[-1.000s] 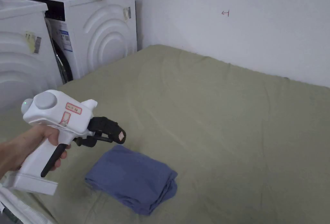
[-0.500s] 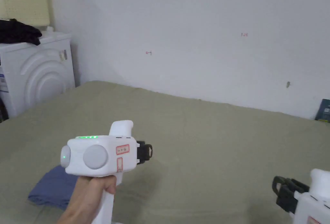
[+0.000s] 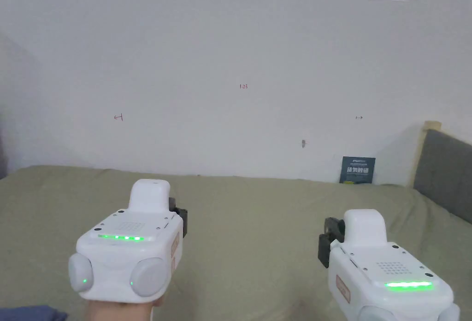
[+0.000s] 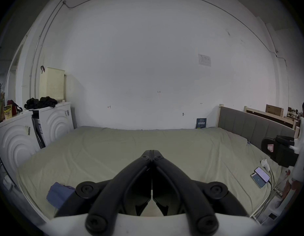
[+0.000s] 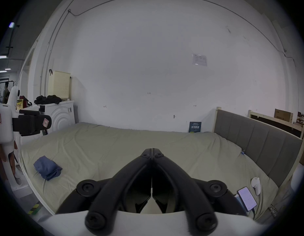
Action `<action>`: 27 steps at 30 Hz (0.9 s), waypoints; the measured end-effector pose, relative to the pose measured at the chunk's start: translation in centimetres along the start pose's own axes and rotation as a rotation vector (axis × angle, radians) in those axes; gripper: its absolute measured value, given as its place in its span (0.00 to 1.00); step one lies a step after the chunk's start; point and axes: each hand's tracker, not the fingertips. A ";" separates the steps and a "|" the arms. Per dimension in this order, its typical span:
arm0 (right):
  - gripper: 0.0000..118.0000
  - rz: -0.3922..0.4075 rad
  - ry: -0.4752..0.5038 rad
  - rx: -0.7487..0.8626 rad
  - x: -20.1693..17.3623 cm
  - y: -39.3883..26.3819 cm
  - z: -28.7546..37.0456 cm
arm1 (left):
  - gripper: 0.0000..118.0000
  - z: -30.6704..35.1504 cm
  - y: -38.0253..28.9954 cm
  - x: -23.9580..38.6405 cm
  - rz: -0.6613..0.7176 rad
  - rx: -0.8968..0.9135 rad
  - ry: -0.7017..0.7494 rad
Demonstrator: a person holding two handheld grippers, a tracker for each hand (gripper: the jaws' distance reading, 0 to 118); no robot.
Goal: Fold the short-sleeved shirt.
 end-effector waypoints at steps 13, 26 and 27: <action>0.00 0.011 -0.006 0.018 -1.0 0.8 0.6 | 0.00 1.0 0.1 -0.6 -0.022 0.009 0.021; 1.00 0.016 -0.031 0.051 -0.4 0.4 1.8 | 0.98 1.5 -5.0 -3.4 0.012 -0.036 0.087; 1.00 0.030 -0.047 0.033 -0.7 0.4 2.0 | 1.00 2.2 -3.9 -3.1 -0.010 -0.006 0.116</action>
